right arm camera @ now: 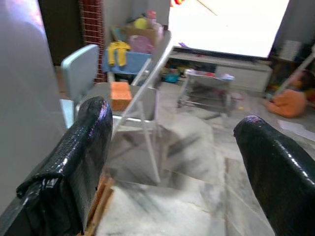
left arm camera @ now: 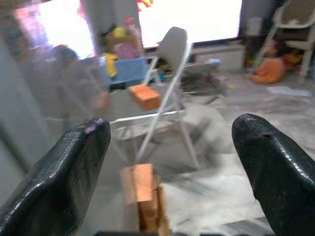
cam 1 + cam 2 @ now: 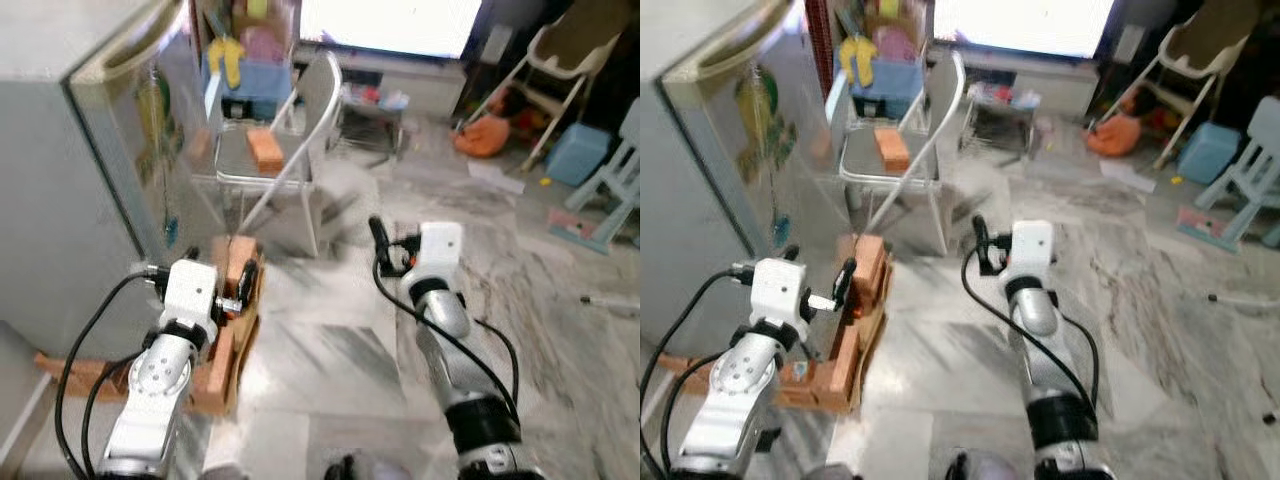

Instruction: Restocking fridge

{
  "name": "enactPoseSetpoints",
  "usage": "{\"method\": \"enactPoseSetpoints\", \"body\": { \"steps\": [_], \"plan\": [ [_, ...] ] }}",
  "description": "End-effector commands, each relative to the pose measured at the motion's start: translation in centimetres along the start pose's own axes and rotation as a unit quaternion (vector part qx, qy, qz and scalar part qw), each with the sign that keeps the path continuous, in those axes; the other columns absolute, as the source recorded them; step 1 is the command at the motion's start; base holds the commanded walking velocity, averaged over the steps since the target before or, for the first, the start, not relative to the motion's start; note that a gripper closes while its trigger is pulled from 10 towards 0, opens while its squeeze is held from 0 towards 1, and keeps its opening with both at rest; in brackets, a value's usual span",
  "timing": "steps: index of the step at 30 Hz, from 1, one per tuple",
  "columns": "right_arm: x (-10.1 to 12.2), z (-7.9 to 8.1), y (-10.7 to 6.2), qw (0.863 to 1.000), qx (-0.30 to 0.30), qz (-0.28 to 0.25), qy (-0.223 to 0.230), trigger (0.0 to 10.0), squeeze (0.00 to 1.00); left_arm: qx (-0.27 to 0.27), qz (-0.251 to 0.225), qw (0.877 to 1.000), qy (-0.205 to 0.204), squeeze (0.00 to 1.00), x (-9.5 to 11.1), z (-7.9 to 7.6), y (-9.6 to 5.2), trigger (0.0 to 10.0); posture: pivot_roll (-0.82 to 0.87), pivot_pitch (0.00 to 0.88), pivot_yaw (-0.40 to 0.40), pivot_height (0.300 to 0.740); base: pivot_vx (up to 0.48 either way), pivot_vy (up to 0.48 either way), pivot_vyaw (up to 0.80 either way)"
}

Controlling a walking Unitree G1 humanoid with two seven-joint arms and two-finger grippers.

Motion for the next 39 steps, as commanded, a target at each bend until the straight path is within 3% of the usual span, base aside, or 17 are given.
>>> {"method": "enactPoseSetpoints", "body": {
  "steps": [1,8,19,27,31,34,39],
  "plan": [
    [0.2,-0.6,0.0,1.000,-0.008,-0.003,0.000,10.0,0.00,-0.018,-0.013,1.000,0.014,0.00,0.6,-0.8,0.1,10.0,0.12,0.006,-0.082,0.740,0.480,0.000,0.00],
    [0.3,-0.6,0.0,1.000,-0.008,-0.004,-0.001,10.0,0.00,-0.018,-0.015,1.000,0.011,0.00,0.7,-0.9,0.1,10.0,0.12,0.005,-0.081,0.740,0.471,0.000,0.00],
    [0.2,-0.8,-0.1,1.000,-0.011,-0.003,-0.005,10.0,0.00,-0.001,-0.014,1.000,0.009,0.00,0.7,-0.5,0.2,10.0,0.12,0.009,-0.086,0.740,0.000,0.000,0.00],
    [-0.6,-1.7,-1.2,1.000,-0.016,0.018,-0.013,10.0,0.00,0.060,-0.005,0.998,0.017,0.00,0.4,1.8,0.6,10.0,0.11,0.019,-0.082,0.740,0.000,0.000,-0.12],
    [-1.3,-2.1,-2.0,0.999,-0.013,0.035,-0.017,10.0,0.00,0.103,0.006,0.995,0.004,0.00,0.0,3.3,0.9,10.0,0.10,0.024,-0.078,0.740,0.000,0.000,-0.35],
    [-1.6,-2.2,-2.1,0.999,-0.009,0.046,-0.022,10.0,0.00,0.111,0.009,0.994,-0.002,0.00,-0.1,3.5,1.1,10.0,0.10,0.025,-0.076,0.740,0.000,0.000,0.00],
    [-2.6,-0.7,-3.4,0.993,0.059,0.095,-0.023,10.0,0.00,0.148,0.014,0.989,0.008,0.00,0.1,4.8,2.2,10.0,0.08,0.030,-0.077,0.740,0.000,0.000,0.00]
  ]
}}
Point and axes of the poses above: a point about 5 cm out from each wrist's last joint towards the gripper, its own y axis pointing out of the wrist towards the gripper, its own x axis along the axis of the wrist's last joint, z = x × y, the point moved 5 cm from there along y, pointing out of the wrist towards the gripper, and after that the axes turned 3 degrees about y, right-handed, at the moved point
